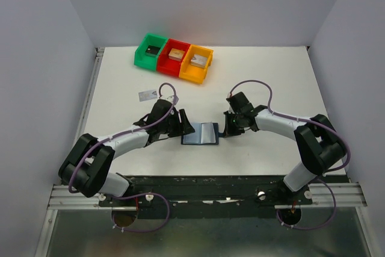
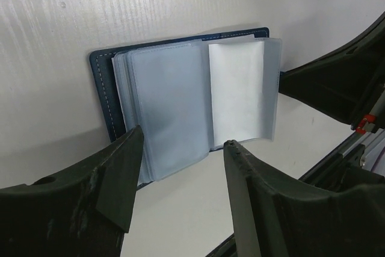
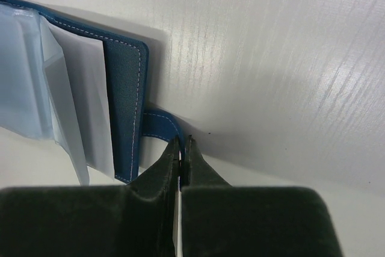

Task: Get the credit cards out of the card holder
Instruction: Remove the credit card from the card holder.

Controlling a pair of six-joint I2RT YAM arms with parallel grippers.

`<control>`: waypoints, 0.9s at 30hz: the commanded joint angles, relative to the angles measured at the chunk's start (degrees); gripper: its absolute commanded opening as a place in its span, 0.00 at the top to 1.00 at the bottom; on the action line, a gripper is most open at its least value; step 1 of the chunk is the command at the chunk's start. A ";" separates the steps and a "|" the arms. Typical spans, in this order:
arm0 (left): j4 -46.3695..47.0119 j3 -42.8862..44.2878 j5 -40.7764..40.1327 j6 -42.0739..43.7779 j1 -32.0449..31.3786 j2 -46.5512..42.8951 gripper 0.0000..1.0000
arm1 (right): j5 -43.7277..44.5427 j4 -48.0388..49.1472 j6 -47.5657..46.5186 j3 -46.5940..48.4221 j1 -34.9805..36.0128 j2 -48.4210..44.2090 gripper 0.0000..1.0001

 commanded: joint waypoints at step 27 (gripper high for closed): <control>2.05 5.29 5.87 3.89 -4.44 6.37 0.34 | -2.93 1.36 -0.07 -0.28 -0.28 -0.29 1.00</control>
